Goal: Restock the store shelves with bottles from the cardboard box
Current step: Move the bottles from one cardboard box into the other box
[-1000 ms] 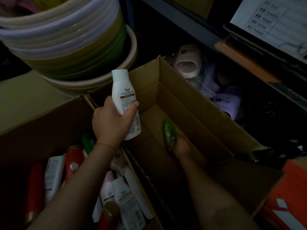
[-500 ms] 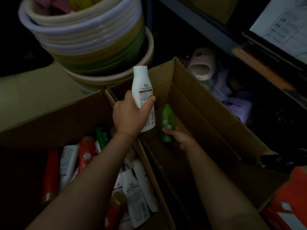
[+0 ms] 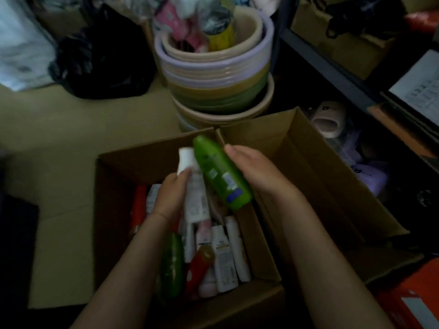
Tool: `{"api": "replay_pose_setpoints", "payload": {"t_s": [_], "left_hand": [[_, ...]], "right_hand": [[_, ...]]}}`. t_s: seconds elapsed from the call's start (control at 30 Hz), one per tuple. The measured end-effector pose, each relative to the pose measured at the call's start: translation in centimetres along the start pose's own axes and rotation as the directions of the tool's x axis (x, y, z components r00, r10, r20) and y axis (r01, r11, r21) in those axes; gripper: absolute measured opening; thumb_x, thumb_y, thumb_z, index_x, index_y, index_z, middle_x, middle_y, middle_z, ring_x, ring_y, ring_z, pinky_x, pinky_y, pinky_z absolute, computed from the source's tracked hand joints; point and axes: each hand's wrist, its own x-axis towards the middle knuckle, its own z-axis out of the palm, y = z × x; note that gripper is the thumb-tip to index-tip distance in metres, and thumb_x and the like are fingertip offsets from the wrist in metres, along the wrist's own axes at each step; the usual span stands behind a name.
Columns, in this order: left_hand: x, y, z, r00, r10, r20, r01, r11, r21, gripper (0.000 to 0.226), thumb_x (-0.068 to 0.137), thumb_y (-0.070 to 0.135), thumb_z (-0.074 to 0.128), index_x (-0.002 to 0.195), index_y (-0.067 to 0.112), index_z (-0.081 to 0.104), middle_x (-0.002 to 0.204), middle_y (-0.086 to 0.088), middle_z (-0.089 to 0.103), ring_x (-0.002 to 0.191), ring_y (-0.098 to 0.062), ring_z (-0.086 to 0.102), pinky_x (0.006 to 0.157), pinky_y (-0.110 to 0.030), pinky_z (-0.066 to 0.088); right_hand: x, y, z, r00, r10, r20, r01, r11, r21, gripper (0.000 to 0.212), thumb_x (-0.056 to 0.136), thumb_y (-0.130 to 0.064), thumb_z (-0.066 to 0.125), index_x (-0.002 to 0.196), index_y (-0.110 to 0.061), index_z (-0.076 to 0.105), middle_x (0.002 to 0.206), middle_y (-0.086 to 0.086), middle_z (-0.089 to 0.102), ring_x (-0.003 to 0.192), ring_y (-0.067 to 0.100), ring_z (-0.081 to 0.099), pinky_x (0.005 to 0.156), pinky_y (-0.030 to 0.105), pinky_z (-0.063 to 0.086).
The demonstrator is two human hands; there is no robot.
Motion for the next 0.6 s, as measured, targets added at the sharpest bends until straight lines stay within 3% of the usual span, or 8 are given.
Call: {"api": "replay_pose_setpoints", "payload": {"t_s": [0.1,0.17,0.23,0.3,0.37,0.47,0.6], "left_hand": [[0.4,-1.3,-2.0,0.996,-0.028,-0.079,0.035,0.996,0.085,0.046,0.103,0.034,0.047,0.143,0.012,0.049,0.138,-0.009,0.054,0.124,-0.024,0.05,0.094,-0.031,0.037],[0.5,-1.4,-1.9,0.998,0.048,-0.045,-0.044,0.996,0.083,0.04,0.103,0.034,0.048,0.137,0.015,0.057,0.131,-0.004,0.058,0.112,-0.016,0.054,0.089,-0.026,0.038],[0.1,-1.6,-1.2,0.995,0.094,0.012,-0.095,0.99,0.108,0.027,0.104,0.031,0.049,0.12,0.018,0.065,0.112,0.002,0.063,0.093,-0.007,0.057,0.074,-0.018,0.043],[-0.1,-2.3,-0.5,0.992,0.106,0.073,-0.112,0.99,0.088,0.018,0.103,0.026,0.05,0.102,0.02,0.067,0.098,0.001,0.066,0.088,-0.014,0.062,0.07,-0.018,0.047],[-0.1,-2.9,0.3,0.984,0.093,0.151,-0.104,0.992,0.066,0.019,0.103,0.021,0.051,0.093,0.019,0.068,0.092,-0.004,0.068,0.088,-0.021,0.065,0.074,-0.026,0.052],[0.4,-3.4,0.9,0.975,0.102,0.198,-0.12,0.99,0.079,0.018,0.102,0.02,0.052,0.095,0.022,0.069,0.093,-0.005,0.07,0.086,-0.021,0.068,0.082,-0.037,0.057],[1.9,-3.8,1.5,0.977,0.127,0.174,-0.131,0.991,0.016,0.018,0.103,0.018,0.051,0.098,0.018,0.069,0.093,-0.007,0.071,0.088,-0.022,0.069,0.082,-0.035,0.058]], "right_hand": [[0.5,1.7,1.7,0.983,-0.134,-0.129,0.078,0.926,-0.368,0.019,0.099,-0.032,0.054,0.106,-0.022,0.068,0.105,-0.002,0.066,0.101,0.014,0.061,0.083,0.03,0.05],[0.4,3.0,2.2,0.955,-0.217,-0.201,0.059,0.804,-0.591,0.028,0.099,-0.027,0.053,0.123,-0.015,0.061,0.12,0.003,0.057,0.109,0.017,0.055,0.085,0.025,0.042],[0.1,4.6,2.9,0.947,-0.261,-0.186,0.061,0.717,-0.695,0.039,0.097,-0.02,0.055,0.135,-0.011,0.053,0.129,0.007,0.049,0.118,0.02,0.048,0.095,0.027,0.042],[-0.1,6.0,4.0,0.924,-0.354,-0.145,0.1,0.587,-0.803,0.047,0.092,-0.009,0.058,0.137,-0.006,0.049,0.128,0.012,0.05,0.118,0.026,0.047,0.1,0.034,0.043],[-0.1,6.9,4.9,0.9,-0.412,-0.142,0.098,0.509,-0.855,0.054,0.086,-0.001,0.06,0.139,-0.002,0.047,0.124,0.016,0.052,0.114,0.029,0.049,0.096,0.036,0.045],[0.1,7.5,5.6,0.873,-0.457,-0.169,0.092,0.494,-0.865,0.06,0.082,0.005,0.06,0.14,-0.001,0.045,0.128,0.02,0.051,0.116,0.033,0.05,0.09,0.039,0.05],[0.7,8.1,5.1,0.854,-0.498,-0.147,0.125,0.471,-0.873,0.05,0.083,0.002,0.053,0.133,-0.001,0.052,0.128,0.022,0.052,0.115,0.035,0.052,0.088,0.041,0.051]]}}
